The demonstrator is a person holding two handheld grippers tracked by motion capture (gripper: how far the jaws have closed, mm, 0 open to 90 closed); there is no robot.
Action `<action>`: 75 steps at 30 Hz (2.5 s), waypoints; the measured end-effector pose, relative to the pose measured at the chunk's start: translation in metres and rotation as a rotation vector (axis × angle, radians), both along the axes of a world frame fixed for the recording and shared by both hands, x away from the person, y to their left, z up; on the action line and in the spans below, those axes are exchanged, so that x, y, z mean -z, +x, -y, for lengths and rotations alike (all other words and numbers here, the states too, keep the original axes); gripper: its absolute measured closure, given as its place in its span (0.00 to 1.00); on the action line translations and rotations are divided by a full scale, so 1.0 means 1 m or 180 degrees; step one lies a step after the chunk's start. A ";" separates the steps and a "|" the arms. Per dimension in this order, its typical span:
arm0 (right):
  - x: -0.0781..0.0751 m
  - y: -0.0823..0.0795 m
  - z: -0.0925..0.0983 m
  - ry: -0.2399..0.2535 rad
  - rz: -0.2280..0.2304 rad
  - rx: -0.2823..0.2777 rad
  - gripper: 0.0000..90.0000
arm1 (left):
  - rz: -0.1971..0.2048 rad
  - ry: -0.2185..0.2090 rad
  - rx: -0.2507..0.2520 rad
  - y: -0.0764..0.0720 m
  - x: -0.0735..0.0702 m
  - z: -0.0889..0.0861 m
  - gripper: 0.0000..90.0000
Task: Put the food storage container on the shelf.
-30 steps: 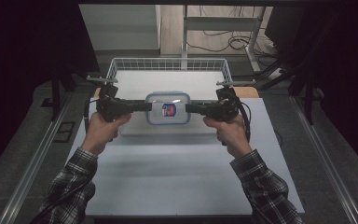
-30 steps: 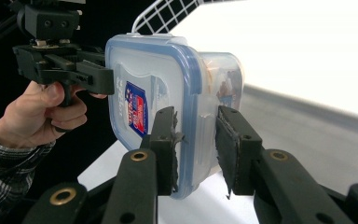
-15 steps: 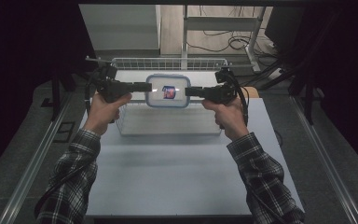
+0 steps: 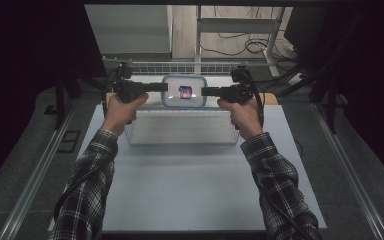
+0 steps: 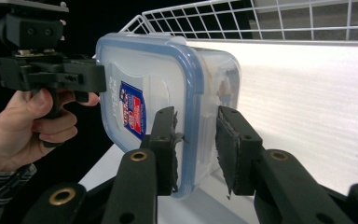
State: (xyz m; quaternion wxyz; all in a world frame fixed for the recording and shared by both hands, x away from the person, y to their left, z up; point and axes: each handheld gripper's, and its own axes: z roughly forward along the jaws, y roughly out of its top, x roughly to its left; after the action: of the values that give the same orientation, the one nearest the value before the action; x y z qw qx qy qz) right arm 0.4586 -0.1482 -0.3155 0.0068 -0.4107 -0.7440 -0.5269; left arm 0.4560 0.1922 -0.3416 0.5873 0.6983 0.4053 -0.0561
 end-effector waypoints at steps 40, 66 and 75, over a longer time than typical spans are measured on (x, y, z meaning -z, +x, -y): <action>0.005 0.013 -0.012 -0.0170 0.0182 0.0332 0.64 | 0.0273 0.0355 -0.0583 -0.008 0.003 0.013 0.61; -0.001 -0.005 -0.019 -0.0314 0.0423 0.0140 0.21 | 0.0623 0.0618 -0.0561 -0.037 -0.001 0.011 0.18; 0.002 -0.016 -0.025 -0.0466 0.0539 0.0078 0.11 | 0.0688 0.0774 -0.0423 -0.052 0.001 0.015 0.10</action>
State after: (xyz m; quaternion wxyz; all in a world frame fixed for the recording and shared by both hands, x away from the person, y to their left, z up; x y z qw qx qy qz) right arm 0.4428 -0.1232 -0.3174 -0.0926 -0.3732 -0.7734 -0.5040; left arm 0.4042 0.1773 -0.3426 0.5411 0.7379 0.3888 0.1077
